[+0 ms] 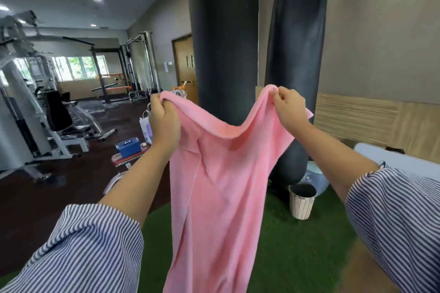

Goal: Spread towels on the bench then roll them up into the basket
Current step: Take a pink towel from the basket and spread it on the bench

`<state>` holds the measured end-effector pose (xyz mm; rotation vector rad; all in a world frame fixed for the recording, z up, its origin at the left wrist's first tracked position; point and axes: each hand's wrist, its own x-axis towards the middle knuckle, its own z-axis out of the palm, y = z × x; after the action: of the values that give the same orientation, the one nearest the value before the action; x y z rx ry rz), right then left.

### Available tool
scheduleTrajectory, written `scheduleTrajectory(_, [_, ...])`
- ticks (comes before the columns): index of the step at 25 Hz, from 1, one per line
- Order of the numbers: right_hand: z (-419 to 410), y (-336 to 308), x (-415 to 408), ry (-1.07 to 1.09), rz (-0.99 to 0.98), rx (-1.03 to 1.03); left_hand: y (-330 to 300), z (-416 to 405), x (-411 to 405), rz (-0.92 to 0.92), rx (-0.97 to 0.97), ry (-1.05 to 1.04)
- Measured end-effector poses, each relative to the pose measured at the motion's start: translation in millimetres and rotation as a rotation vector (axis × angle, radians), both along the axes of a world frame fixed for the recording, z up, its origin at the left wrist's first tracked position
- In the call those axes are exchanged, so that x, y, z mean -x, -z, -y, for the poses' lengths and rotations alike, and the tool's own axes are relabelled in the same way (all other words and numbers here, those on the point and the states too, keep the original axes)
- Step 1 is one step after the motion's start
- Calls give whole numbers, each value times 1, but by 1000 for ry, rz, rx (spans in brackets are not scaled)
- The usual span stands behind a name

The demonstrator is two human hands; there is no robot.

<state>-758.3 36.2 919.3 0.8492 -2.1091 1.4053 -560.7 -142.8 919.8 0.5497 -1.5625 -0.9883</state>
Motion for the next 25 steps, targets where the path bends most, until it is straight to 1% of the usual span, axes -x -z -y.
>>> scheduleTrajectory(2, [-19,16,5,7,-127,-257,19,-4,0,108,-60,-84])
scheduleTrajectory(4, [-38,38,4,-25,-288,-631,52,-7,0,356,-93,-126])
scheduleTrajectory(5, [-49,49,1,-61,-332,-819,72,-6,-2,476,-72,-135])
scheduleTrajectory(6, [-62,61,0,-90,-339,-957,91,-7,-4,566,-39,-127])
scheduleTrajectory(8, [-95,83,2,-112,-293,-1102,125,-16,-17,727,14,-89])
scheduleTrajectory(11, [-155,116,12,-91,-215,-1207,165,-43,-44,896,24,-57])
scheduleTrajectory(13, [-194,132,15,19,-162,-1242,185,-68,-66,917,-27,-67])
scheduleTrajectory(15, [-234,146,19,191,-93,-1174,201,-105,-87,905,-14,-61])
scheduleTrajectory(17, [-267,155,18,341,-26,-1054,217,-145,-105,866,160,-48])
scheduleTrajectory(18, [-280,160,19,378,5,-998,225,-164,-112,825,254,-29])
scheduleTrajectory(19, [-295,166,19,385,27,-948,233,-184,-118,795,315,-11])
scheduleTrajectory(20, [-307,172,20,379,36,-912,242,-200,-122,774,327,2])
scheduleTrajectory(22, [-326,188,23,349,40,-853,255,-221,-126,751,260,-16])
scheduleTrajectory(25, [-333,212,35,332,145,-712,267,-235,-120,763,219,-37])
